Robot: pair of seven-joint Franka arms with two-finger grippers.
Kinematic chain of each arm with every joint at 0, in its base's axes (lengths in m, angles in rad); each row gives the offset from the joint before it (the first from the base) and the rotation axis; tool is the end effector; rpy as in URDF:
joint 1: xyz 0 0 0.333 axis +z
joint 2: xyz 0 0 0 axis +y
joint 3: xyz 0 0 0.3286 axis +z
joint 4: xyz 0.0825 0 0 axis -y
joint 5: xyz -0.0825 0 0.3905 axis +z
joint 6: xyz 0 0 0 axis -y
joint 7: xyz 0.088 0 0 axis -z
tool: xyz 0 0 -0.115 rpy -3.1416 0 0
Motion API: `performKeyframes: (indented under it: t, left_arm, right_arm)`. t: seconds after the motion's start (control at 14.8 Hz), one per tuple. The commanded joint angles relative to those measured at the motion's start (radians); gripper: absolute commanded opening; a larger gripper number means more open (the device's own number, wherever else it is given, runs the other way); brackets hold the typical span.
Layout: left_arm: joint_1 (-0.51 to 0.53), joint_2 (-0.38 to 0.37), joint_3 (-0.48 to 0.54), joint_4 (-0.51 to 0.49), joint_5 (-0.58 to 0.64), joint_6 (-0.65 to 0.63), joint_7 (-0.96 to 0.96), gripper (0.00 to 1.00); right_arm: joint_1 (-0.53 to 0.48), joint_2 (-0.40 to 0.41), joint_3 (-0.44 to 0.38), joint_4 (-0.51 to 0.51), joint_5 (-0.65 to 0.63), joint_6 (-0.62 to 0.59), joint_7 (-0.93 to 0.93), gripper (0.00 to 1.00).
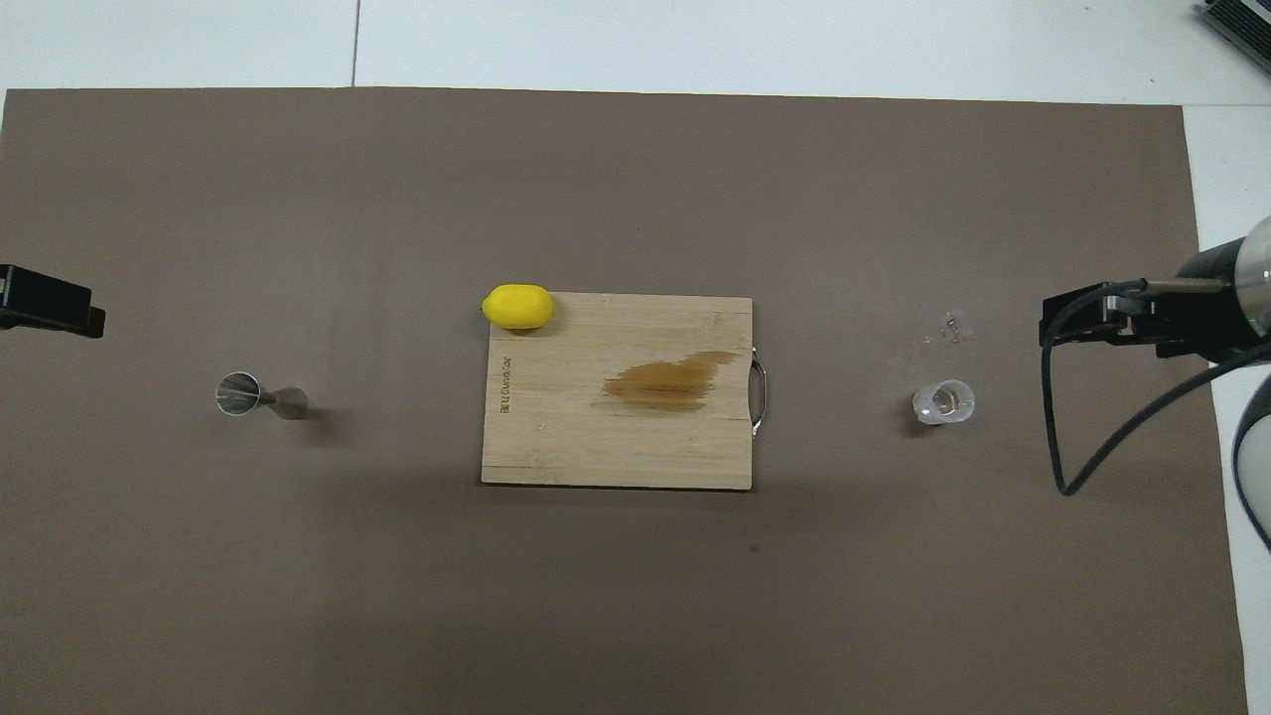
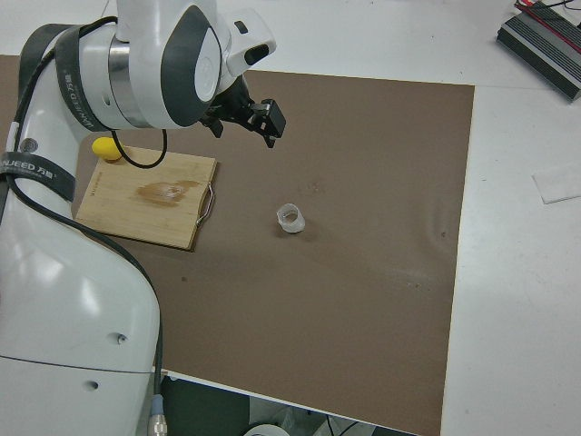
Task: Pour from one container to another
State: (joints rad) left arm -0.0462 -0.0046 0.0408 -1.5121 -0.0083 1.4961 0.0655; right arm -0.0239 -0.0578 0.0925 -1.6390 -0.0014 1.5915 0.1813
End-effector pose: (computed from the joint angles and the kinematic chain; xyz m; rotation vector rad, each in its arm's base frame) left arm 0.5522 -0.0039 0.6530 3.1307 -0.1119 -0.0175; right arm 0.5426 0.0386 0.6300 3.1311 -0.1768 0.0170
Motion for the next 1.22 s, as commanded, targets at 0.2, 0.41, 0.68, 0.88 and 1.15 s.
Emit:
performKeyframes:
  t: [0.2,0.41,0.68,0.88,1.15]
  left_arm:
    - [0.002,-0.025,0.004,-0.031,-0.009,0.019,0.005,1.00]
    - [0.002,-0.025,0.004,-0.031,-0.009,0.021,0.004,1.00]
    - [0.003,-0.025,0.004,-0.033,-0.009,0.024,-0.001,1.00]
    - [0.005,-0.029,0.008,-0.057,-0.009,0.093,-0.007,1.00]
    - [0.028,-0.136,0.013,-0.315,-0.009,0.371,-0.001,1.00]
  right_arm:
    - [-0.013,-0.016,0.003,-0.012,0.000,-0.001,-0.019,1.00]
    - [-0.013,-0.016,0.003,-0.012,0.000,-0.004,-0.020,1.00]
    - [-0.013,-0.016,0.003,-0.012,0.000,-0.002,-0.019,1.00]
    - [-0.013,-0.016,0.003,-0.012,0.000,-0.002,-0.020,1.00]
    - [-0.013,-0.016,0.003,-0.012,0.000,-0.002,-0.019,1.00]
